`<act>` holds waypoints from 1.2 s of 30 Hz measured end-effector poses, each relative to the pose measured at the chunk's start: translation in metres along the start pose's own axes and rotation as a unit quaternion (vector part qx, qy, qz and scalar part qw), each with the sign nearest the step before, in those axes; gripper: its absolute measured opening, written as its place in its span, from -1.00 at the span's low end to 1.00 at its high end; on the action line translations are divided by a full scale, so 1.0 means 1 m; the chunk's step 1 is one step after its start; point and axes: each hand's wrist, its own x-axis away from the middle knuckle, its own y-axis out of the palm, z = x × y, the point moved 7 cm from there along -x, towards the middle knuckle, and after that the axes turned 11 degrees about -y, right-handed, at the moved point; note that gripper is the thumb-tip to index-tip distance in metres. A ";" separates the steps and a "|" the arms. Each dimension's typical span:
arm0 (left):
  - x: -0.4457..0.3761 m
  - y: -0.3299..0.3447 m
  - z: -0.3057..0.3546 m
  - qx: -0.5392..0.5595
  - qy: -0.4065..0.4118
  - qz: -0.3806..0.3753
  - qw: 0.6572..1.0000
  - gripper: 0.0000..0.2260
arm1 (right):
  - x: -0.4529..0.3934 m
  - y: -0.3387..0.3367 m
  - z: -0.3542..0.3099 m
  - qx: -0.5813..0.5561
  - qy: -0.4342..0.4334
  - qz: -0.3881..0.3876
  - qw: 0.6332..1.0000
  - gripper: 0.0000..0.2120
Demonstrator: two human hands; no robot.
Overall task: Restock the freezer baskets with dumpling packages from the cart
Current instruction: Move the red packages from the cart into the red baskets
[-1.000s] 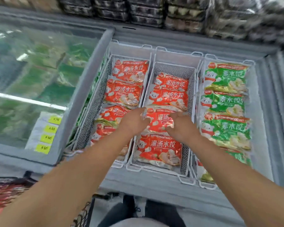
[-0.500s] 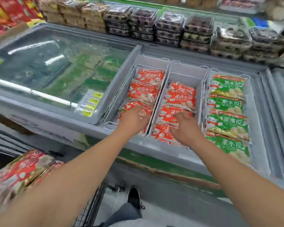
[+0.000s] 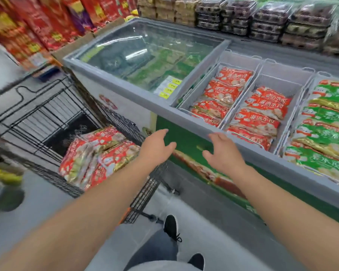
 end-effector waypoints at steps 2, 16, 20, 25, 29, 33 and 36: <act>0.014 -0.010 -0.027 0.006 -0.029 0.013 0.999 -0.43 | 0.002 0.014 -0.019 -0.004 -0.016 -0.009 1.000 -0.40; 0.064 -0.072 -0.271 0.056 -0.184 0.036 0.981 -0.48 | -0.038 0.146 -0.209 0.031 -0.139 -0.125 0.982 -0.46; 0.048 -0.087 -0.337 0.085 -0.192 0.023 0.977 -0.44 | -0.060 0.189 -0.258 0.038 -0.134 -0.141 0.980 -0.48; 0.010 -0.099 -0.409 0.103 -0.182 -0.024 0.978 -0.44 | -0.091 0.243 -0.303 0.047 -0.086 -0.158 0.983 -0.47; -0.010 -0.104 -0.440 0.126 -0.186 -0.041 0.974 -0.44 | -0.108 0.270 -0.318 0.036 -0.053 -0.169 0.984 -0.59; -0.032 -0.101 -0.462 0.147 -0.191 -0.051 0.969 -0.49 | -0.126 0.299 -0.327 0.031 -0.037 -0.189 0.981 -0.52; -0.051 -0.091 -0.472 0.172 -0.205 -0.067 0.961 -0.50 | -0.139 0.315 -0.327 0.021 -0.022 -0.191 0.981 -0.48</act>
